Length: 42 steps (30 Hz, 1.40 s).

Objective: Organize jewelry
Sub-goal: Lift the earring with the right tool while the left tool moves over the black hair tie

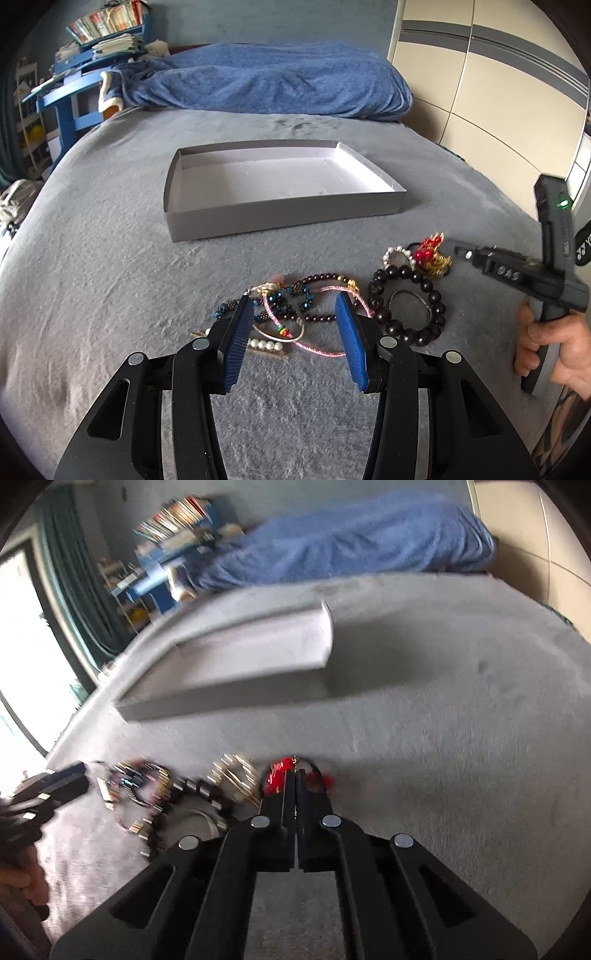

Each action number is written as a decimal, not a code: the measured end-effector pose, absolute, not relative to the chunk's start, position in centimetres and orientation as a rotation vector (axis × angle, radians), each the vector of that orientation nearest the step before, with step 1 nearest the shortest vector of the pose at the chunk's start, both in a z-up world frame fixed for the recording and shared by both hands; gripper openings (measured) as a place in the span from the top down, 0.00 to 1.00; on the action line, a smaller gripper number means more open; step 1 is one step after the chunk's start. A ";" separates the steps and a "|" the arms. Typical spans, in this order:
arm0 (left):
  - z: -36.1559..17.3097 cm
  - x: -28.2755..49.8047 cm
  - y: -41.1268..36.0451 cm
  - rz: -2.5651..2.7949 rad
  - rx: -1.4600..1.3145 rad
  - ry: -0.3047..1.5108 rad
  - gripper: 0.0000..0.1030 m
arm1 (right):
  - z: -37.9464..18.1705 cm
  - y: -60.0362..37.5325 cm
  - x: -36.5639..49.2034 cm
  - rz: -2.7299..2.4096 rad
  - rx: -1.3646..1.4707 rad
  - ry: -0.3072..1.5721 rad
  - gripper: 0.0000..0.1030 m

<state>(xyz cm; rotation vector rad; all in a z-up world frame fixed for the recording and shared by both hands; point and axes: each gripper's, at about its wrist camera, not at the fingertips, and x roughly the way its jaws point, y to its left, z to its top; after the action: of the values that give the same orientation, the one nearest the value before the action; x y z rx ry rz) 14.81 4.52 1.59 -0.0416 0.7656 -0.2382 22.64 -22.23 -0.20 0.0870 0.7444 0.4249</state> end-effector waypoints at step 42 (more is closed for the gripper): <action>-1.1 15.4 -10.0 -0.547 0.134 0.816 0.38 | 1.8 -25.6 19.0 0.469 0.224 0.698 1.00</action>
<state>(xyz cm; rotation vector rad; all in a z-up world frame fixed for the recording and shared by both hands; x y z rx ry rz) 15.42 -10.03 -1.15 0.1337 0.8161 -0.5471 19.01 -25.55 1.79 0.2240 0.6979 0.4692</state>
